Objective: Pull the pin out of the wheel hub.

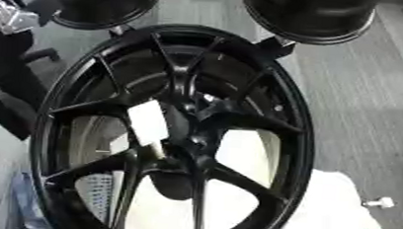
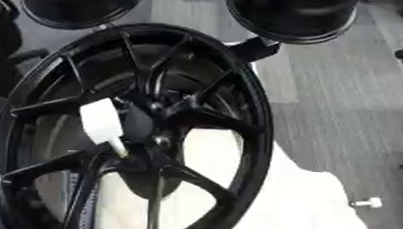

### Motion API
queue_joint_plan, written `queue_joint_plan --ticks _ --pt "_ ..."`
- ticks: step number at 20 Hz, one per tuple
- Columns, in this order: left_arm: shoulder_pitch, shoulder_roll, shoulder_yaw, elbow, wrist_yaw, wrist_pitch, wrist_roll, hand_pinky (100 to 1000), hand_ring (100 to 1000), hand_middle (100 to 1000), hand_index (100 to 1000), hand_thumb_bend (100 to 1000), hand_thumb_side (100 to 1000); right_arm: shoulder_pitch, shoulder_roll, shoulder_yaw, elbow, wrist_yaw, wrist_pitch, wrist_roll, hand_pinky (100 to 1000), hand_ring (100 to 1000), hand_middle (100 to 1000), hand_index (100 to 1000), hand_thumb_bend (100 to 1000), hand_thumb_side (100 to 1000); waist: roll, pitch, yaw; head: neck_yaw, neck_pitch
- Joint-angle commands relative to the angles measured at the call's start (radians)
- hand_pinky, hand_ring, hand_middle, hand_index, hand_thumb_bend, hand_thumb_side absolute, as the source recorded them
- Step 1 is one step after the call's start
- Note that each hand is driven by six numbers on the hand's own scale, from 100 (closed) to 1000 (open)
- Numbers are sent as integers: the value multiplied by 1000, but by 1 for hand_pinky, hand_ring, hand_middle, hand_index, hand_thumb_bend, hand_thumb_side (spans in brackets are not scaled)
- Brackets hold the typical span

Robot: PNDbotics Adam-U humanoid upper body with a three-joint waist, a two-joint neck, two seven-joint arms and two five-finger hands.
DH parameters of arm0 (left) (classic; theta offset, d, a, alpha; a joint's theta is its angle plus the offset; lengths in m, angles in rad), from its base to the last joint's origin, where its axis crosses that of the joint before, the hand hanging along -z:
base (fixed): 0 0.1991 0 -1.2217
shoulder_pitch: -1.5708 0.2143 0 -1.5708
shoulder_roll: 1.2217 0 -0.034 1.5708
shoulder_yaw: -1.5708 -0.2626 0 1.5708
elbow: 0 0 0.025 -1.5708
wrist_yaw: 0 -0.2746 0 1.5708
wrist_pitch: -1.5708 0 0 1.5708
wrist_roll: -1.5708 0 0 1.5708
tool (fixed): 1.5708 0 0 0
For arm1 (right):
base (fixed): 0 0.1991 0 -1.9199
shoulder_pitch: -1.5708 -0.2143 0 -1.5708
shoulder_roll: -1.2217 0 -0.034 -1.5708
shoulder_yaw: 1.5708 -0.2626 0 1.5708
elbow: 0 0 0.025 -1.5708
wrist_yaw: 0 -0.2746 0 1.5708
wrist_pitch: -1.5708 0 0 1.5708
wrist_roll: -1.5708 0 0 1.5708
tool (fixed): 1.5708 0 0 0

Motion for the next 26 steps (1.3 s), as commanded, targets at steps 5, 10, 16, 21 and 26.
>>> queue_joint_plan --ticks 5,10,16,21,26 --pt "-126 -42 -115 44 40 -53 -121 854 781 736 828 142 311 -11 -34 7 -7 -13 -2 13 803 706 701 812 100 550 -2 -18 -6 -19 -28" --pt "-155 -44 -191 57 60 -85 -159 858 791 759 840 169 371 -16 -37 12 -7 -15 -1 19 803 705 700 812 100 551 3 -12 -13 -30 -48" --pt "-133 -5 -264 -8 53 -124 -161 880 829 801 873 279 343 -21 -39 16 -7 -18 2 23 803 704 699 812 100 553 11 -4 -19 -31 -58" --pt "-126 3 -301 -31 36 -144 -161 887 844 811 884 332 268 -23 -38 19 -7 -21 3 27 803 703 699 812 100 554 13 0 -21 -29 -60" --pt "-114 5 -334 -19 32 -153 -161 881 841 808 884 288 171 -23 -36 20 -7 -23 5 29 803 703 699 812 100 555 14 5 -23 -30 -64"
